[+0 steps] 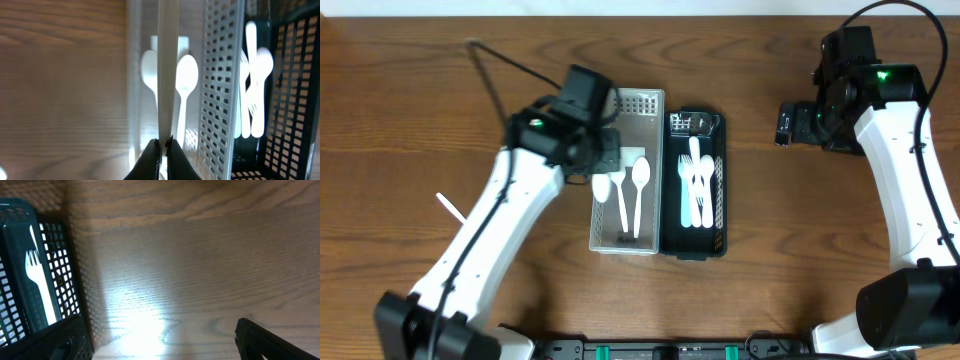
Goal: Pack container
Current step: 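Carry spoon with left gripper into the clear caddy and release, then move left gripper back to the last white spoon and grasp it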
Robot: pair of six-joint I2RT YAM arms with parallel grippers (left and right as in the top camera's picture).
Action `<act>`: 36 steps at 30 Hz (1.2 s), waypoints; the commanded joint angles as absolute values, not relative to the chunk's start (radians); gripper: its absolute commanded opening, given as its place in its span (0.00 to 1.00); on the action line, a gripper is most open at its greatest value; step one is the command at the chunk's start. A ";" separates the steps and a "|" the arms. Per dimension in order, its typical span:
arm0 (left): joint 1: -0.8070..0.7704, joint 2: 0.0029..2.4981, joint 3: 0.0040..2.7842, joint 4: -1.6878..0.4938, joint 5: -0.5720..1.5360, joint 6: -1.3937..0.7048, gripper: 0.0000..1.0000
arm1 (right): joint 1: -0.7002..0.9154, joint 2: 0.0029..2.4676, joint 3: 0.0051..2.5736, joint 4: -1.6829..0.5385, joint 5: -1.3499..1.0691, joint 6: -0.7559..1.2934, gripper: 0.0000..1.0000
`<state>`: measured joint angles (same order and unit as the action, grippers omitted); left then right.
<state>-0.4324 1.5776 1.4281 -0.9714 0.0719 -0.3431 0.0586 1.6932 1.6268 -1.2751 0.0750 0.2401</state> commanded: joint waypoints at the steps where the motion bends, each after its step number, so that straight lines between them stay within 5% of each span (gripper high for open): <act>1: -0.458 1.660 1.421 -0.959 0.060 -0.376 0.06 | 0.059 1.691 1.623 -1.276 0.070 0.227 0.99; 13: -0.490 1.816 1.423 -0.953 0.072 -0.368 0.08 | 0.059 1.691 1.623 -1.277 0.070 0.227 0.99; 14: -0.490 1.810 1.423 -0.954 0.072 -0.367 0.11 | 0.059 1.691 1.623 -1.279 0.071 0.227 0.99; 16: -0.490 1.793 1.425 -0.962 0.072 -0.355 0.40 | 0.059 1.691 1.623 -1.280 0.071 0.226 0.99; 24: -0.453 1.608 1.438 -1.033 -0.070 -0.308 0.53 | 0.059 1.691 1.623 -1.281 0.071 0.218 0.99; 29: -0.305 1.438 1.438 -1.097 -0.121 -0.309 0.56 | 0.059 1.691 1.623 -1.283 0.071 0.200 0.99; 36: 0.103 1.348 1.412 -1.150 -0.113 -0.333 0.75 | 0.059 1.691 1.623 -1.284 0.071 0.200 0.99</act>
<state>-0.0288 1.3422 1.4239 -1.1431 -0.0910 -0.3172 0.0586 1.6932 1.6268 -1.2823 0.0750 0.2180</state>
